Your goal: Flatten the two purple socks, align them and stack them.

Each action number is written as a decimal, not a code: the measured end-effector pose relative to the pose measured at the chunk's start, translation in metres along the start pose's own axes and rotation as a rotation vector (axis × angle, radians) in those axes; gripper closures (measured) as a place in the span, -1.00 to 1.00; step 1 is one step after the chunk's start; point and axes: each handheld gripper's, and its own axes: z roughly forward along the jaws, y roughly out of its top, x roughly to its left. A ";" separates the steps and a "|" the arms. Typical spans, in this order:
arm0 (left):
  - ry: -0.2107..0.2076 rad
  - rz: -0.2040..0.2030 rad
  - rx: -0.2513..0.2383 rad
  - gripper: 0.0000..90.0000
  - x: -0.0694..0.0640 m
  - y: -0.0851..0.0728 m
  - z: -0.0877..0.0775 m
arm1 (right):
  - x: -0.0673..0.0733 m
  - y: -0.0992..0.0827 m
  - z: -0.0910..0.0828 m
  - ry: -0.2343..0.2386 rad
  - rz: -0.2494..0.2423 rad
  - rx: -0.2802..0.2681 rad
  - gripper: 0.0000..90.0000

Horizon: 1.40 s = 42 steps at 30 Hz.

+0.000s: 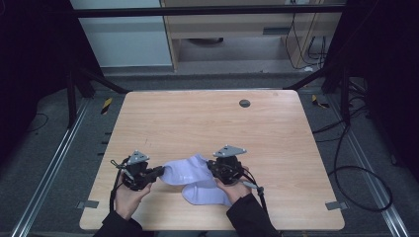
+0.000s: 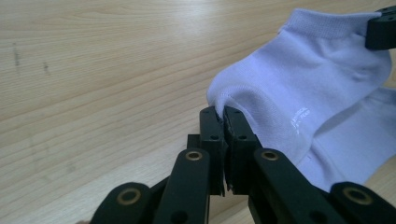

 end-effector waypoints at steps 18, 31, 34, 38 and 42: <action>-0.074 0.082 0.061 0.93 -0.042 0.001 0.018 | -0.015 -0.042 -0.051 -0.018 0.036 -0.005 0.93; -0.086 0.103 0.101 0.93 -0.051 -0.007 0.029 | -0.014 -0.057 -0.055 -0.018 0.032 0.029 0.93; -0.087 0.108 0.110 0.93 -0.052 -0.008 0.031 | -0.013 -0.060 -0.058 -0.017 0.032 0.028 0.93; -0.090 0.114 0.127 0.93 -0.054 -0.010 0.034 | -0.013 -0.066 -0.058 -0.016 0.036 0.048 0.93; -0.089 0.119 0.139 0.93 -0.055 -0.012 0.039 | -0.014 -0.070 -0.056 -0.016 0.035 0.064 0.93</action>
